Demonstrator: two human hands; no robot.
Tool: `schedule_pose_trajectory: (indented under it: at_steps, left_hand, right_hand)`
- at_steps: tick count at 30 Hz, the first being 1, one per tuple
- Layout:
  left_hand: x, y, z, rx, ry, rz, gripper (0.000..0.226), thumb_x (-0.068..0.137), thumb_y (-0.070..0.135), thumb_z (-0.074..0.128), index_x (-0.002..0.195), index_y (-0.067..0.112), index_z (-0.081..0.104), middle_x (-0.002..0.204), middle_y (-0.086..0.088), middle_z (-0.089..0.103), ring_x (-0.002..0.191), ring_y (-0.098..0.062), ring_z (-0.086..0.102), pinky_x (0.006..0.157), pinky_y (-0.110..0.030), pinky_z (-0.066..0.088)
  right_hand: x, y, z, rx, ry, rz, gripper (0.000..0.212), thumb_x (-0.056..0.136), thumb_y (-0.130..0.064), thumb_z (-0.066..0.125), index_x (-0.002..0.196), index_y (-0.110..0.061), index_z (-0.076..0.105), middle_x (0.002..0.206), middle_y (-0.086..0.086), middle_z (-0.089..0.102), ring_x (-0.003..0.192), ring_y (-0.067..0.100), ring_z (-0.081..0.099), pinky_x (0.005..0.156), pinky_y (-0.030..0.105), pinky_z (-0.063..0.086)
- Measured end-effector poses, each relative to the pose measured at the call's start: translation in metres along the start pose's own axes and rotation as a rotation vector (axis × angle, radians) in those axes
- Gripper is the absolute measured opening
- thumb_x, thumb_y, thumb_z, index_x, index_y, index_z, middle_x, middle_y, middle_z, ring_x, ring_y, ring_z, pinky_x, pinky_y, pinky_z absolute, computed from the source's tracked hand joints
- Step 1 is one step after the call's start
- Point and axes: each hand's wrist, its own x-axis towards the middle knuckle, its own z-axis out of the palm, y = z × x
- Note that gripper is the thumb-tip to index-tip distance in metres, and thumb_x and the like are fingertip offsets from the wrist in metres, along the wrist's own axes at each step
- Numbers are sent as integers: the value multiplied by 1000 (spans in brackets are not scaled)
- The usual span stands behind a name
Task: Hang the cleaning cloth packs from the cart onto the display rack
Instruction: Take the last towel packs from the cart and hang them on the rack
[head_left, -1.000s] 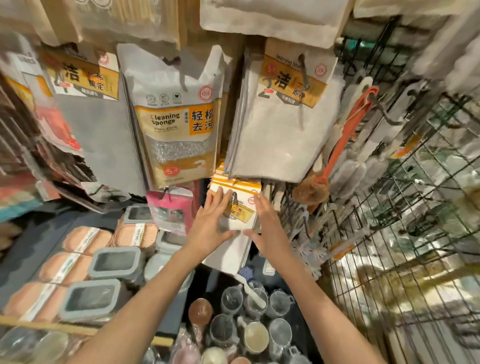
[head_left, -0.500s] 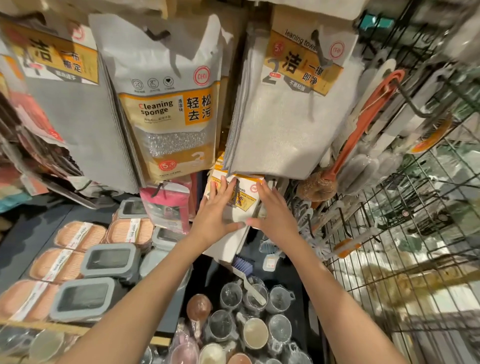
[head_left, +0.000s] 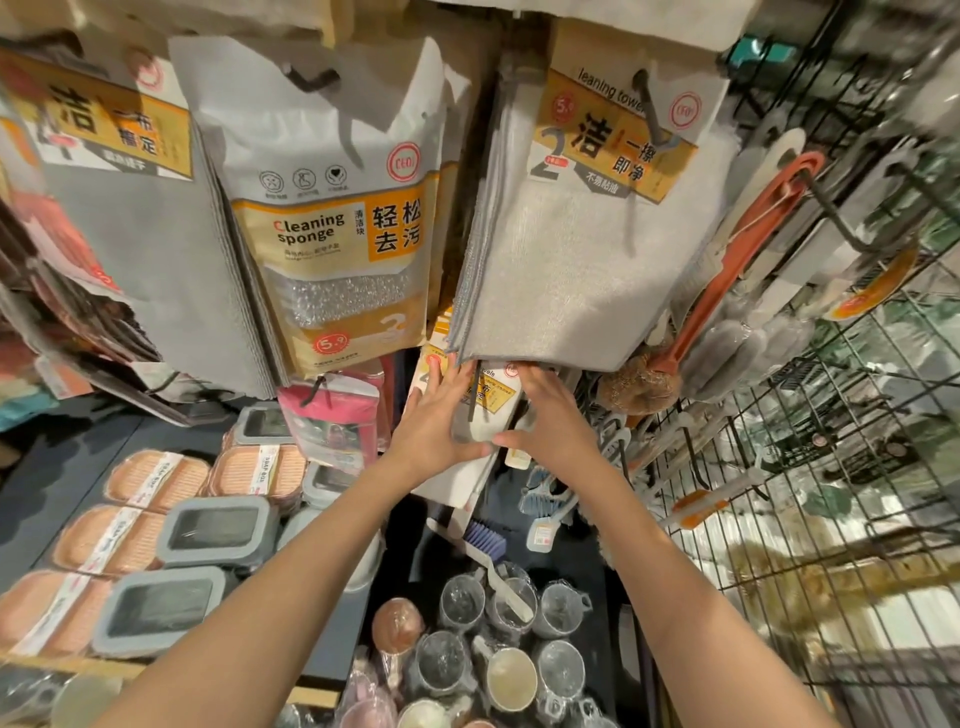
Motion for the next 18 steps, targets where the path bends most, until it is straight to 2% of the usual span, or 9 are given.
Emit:
schedule_pose_trajectory:
  at_steps: [8, 13, 18]
  left_hand:
    - [11, -4, -2, 60, -48, -12, 113, 75, 43, 77, 153, 20, -1, 161, -5, -8, 143, -19, -25, 118, -48, -7]
    - [12, -5, -4, 59, -58, -9, 113, 74, 41, 78, 153, 21, 0, 161, -5, -7, 143, -17, -25, 118, -48, -7]
    - [7, 0, -13, 84, -78, -5, 112, 74, 43, 77, 153, 22, 1, 161, -4, -5, 147, -17, -9, 117, -45, -7]
  right_hand:
    - [7, -1, 3, -9, 3, 7, 99, 70, -40, 78, 148, -24, 19, 154, -7, 22, 143, 16, 10, 110, 36, 23]
    - [6, -1, 3, -20, 4, 11, 101, 69, -40, 78, 148, -26, 17, 154, -11, 18, 143, 12, 8, 111, 32, 18]
    - [3, -1, -1, -29, -11, 20, 101, 73, -42, 75, 150, -27, 12, 157, -10, 13, 144, 15, 5, 113, 35, 15]
